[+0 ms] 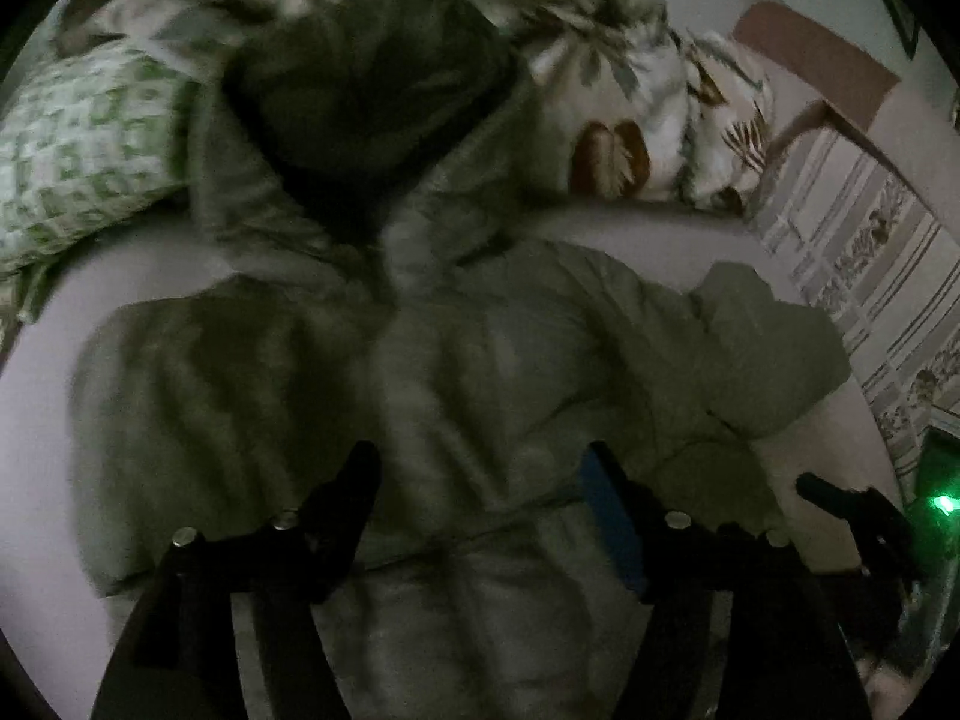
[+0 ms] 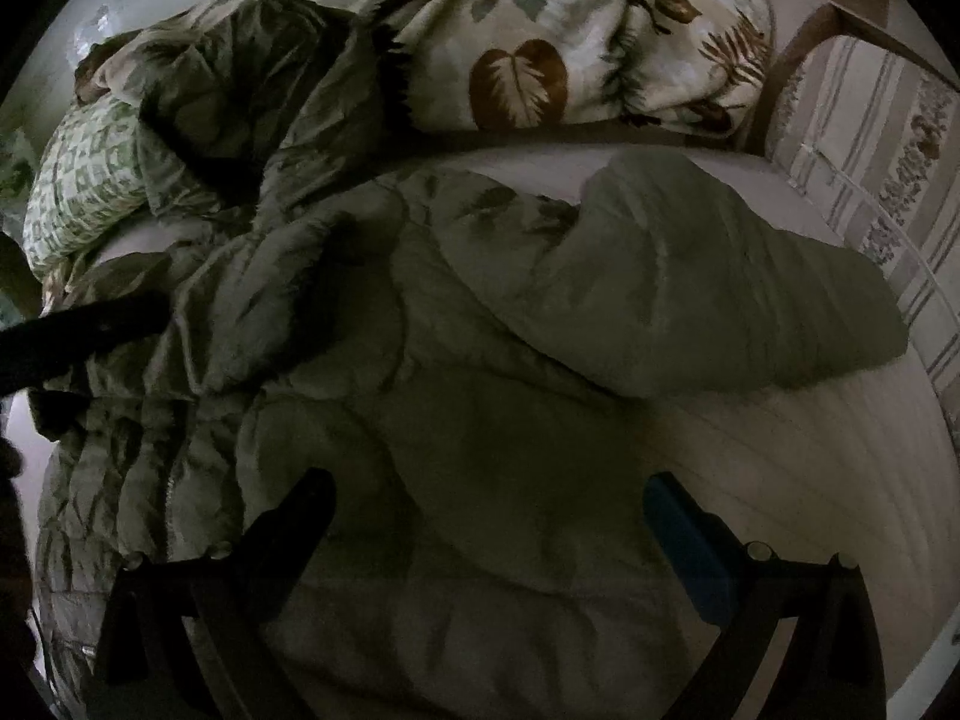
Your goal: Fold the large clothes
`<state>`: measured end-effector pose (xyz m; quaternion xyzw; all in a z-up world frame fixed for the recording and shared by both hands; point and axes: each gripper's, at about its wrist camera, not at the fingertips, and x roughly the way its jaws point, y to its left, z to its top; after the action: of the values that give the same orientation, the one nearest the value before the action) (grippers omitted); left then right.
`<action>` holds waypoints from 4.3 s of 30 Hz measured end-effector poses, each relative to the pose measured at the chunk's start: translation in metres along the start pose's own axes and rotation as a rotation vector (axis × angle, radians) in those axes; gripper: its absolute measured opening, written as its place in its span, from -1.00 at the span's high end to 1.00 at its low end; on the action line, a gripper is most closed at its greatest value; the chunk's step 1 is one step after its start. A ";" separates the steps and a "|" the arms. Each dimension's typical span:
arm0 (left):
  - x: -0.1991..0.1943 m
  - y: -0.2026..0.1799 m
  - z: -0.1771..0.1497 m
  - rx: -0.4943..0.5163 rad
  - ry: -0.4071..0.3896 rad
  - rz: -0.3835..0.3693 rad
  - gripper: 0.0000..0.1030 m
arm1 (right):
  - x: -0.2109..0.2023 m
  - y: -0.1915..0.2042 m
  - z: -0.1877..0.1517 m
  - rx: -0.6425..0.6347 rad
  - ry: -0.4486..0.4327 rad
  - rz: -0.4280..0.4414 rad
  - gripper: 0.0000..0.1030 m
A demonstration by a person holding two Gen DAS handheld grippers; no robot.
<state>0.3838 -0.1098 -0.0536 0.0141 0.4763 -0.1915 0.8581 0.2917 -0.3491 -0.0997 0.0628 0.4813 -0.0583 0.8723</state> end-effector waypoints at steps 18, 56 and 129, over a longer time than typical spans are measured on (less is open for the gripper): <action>0.019 0.155 -0.031 -0.087 0.028 0.309 -0.43 | 0.078 0.069 0.064 0.109 0.085 0.214 -0.19; 0.017 0.089 -0.075 0.027 -0.036 0.363 -0.44 | 0.003 -0.047 0.034 0.145 -0.047 0.013 -0.75; -0.092 0.157 -0.144 -0.196 -0.090 0.345 -0.45 | -0.028 0.130 0.102 -0.176 -0.135 0.370 0.70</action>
<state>0.2770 0.0946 -0.0816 0.0034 0.4443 0.0049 0.8959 0.3829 -0.2363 -0.0153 0.0696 0.4054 0.1408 0.9005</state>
